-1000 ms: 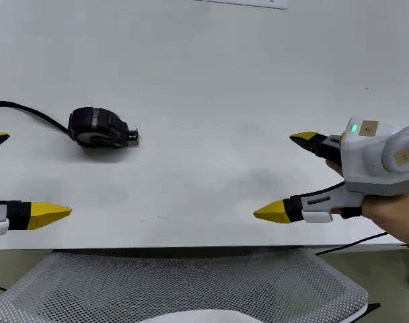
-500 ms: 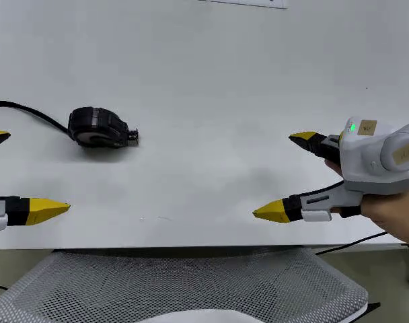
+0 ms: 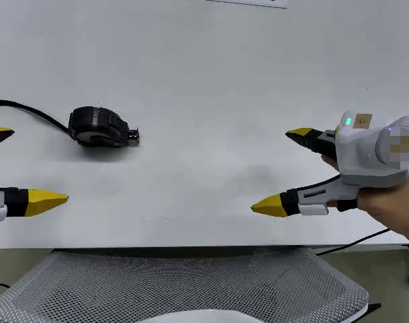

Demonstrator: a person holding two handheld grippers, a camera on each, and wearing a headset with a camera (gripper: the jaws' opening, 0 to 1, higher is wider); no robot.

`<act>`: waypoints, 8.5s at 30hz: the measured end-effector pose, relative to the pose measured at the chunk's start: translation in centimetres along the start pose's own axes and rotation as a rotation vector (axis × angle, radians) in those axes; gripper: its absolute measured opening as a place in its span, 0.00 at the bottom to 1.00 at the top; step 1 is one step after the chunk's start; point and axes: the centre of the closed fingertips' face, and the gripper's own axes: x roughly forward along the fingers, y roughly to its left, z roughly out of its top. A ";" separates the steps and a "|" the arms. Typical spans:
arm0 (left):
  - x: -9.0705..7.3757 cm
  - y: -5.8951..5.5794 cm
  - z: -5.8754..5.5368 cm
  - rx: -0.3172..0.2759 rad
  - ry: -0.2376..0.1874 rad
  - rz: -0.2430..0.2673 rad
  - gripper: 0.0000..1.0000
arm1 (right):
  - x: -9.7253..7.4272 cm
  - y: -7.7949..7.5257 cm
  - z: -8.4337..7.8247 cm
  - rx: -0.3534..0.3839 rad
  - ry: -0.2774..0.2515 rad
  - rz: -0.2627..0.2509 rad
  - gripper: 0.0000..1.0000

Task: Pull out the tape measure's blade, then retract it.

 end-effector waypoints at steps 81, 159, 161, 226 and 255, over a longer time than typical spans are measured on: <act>8.2 3.5 0.9 0.357 0.257 -0.197 0.81 | 9.3 -0.8 5.3 -0.135 0.017 0.160 0.99; 11.4 4.0 0.3 0.514 0.345 -0.226 0.30 | 19.9 1.7 9.9 -0.228 -0.080 0.262 0.55; 11.4 4.0 0.3 0.511 0.346 -0.227 0.30 | 20.3 2.0 10.0 -0.238 -0.077 0.269 0.52; 12.2 5.5 -0.6 0.510 0.348 -0.238 0.30 | 22.5 2.9 10.5 -0.373 -0.129 0.319 0.12; 11.8 4.6 -0.1 0.516 0.347 -0.230 0.29 | 22.8 2.3 10.4 -0.349 -0.140 0.276 0.08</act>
